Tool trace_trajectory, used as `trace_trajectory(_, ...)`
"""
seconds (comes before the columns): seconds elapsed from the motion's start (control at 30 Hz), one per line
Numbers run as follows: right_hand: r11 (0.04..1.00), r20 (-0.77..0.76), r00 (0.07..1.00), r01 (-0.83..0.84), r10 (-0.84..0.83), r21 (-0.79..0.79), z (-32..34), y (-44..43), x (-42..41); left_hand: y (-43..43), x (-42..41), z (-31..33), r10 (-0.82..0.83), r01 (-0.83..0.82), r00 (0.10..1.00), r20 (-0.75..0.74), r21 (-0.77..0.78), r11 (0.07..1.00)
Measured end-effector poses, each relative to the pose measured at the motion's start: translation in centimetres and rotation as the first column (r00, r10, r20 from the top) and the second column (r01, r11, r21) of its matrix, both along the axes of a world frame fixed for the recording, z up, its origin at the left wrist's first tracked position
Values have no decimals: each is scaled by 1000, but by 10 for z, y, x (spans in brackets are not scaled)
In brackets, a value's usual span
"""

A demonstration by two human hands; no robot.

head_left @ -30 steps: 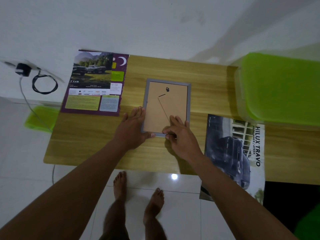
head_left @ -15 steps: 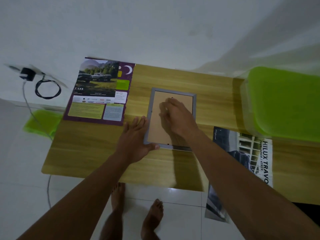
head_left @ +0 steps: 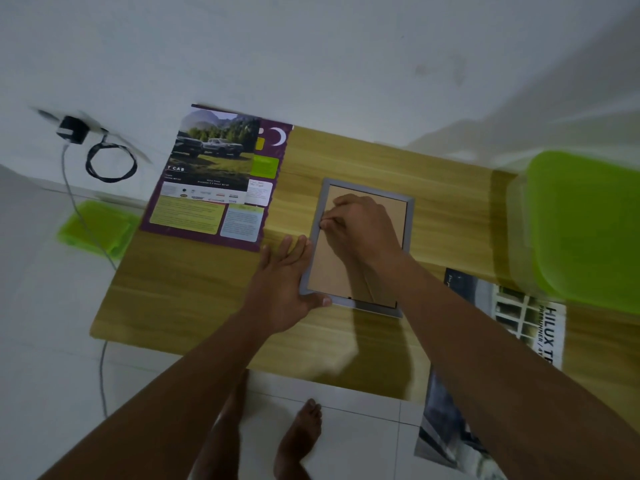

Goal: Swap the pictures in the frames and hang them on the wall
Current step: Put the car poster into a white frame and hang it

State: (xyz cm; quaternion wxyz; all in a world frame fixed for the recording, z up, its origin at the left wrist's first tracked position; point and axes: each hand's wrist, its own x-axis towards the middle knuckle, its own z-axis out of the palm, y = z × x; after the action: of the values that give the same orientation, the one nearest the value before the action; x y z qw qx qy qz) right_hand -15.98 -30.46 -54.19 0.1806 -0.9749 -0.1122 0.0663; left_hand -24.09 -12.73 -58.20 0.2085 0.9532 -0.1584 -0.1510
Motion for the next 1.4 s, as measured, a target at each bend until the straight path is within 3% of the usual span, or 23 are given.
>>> trace_trajectory(0.3,999,-67,997,49,-49,-4,5,-5,-4,-1,-1,3,5,-5,1000,-3,-5,1000)
trace_trajectory(0.5,926,-105,923,358,-371,-122,8,-13,-33,0,0,2,-10,11,1000,-11,35,999)
trace_trajectory(0.73,908,-146,897,418,-418,-34,7,-9,-41,5,1,2,-56,56,998,-23,-11,998)
trace_trajectory(0.93,842,-158,850,523,-503,133,10,-12,-38,4,2,6,-48,47,999,-21,-39,998)
trace_trajectory(1.13,756,-147,798,602,-585,257,41,-39,-22,4,3,3,-87,87,996,-3,55,995)
trace_trajectory(1.4,724,-133,725,687,-676,67,48,-119,8,-3,5,3,-110,106,994,15,164,981)
